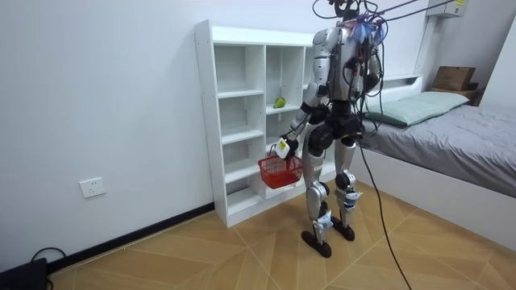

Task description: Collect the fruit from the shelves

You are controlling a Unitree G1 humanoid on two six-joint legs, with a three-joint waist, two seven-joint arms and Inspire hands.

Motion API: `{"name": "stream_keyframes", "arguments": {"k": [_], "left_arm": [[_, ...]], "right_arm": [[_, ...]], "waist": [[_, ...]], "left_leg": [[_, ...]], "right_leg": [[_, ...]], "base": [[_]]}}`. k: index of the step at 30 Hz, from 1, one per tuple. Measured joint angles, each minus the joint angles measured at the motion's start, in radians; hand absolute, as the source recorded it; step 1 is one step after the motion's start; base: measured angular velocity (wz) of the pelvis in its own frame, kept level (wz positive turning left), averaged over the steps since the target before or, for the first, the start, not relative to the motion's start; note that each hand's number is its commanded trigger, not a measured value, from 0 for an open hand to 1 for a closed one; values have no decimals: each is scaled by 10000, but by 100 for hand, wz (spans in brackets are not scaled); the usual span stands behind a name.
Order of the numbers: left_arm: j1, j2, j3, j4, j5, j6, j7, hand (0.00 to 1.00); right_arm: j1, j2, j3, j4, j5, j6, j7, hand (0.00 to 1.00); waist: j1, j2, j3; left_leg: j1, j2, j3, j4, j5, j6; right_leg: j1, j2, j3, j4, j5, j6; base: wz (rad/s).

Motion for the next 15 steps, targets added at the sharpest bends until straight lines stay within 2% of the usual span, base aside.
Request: {"name": "stream_keyframes", "arguments": {"k": [3, 6, 10, 15], "left_arm": [[-135, -146, -164, -6, -145, 77, -176, 100], [-261, -253, -198, -19, -151, 97, -282, 100], [-255, -394, -262, -341, -377, 90, -412, 100], [-305, -387, -831, -481, -805, 46, -673, 100]], "right_arm": [[-318, 19, 145, 453, 360, -7, -384, 100], [-668, 131, 180, 1073, 548, -23, -572, 100], [-784, 139, 176, 1754, 801, -117, -561, 100], [-970, 137, 298, 2524, 993, -185, -540, 100]], "waist": [[-107, 45, 36], [-141, 157, 116], [-164, 236, 124], [-154, 261, 116]], "left_leg": [[-331, 9, -8, 213, 5, 8], [-541, 10, -29, 289, 8, 12], [-762, -14, -64, 300, 58, 40], [-853, -48, -149, 333, 86, 62]], "right_leg": [[-307, -10, -6, 109, 16, -19], [-486, -16, -20, 135, 29, -32], [-749, -82, -162, 282, 29, -31], [-771, -136, -298, 286, 32, -26]], "base": [[0], [1], [6], [6]]}}
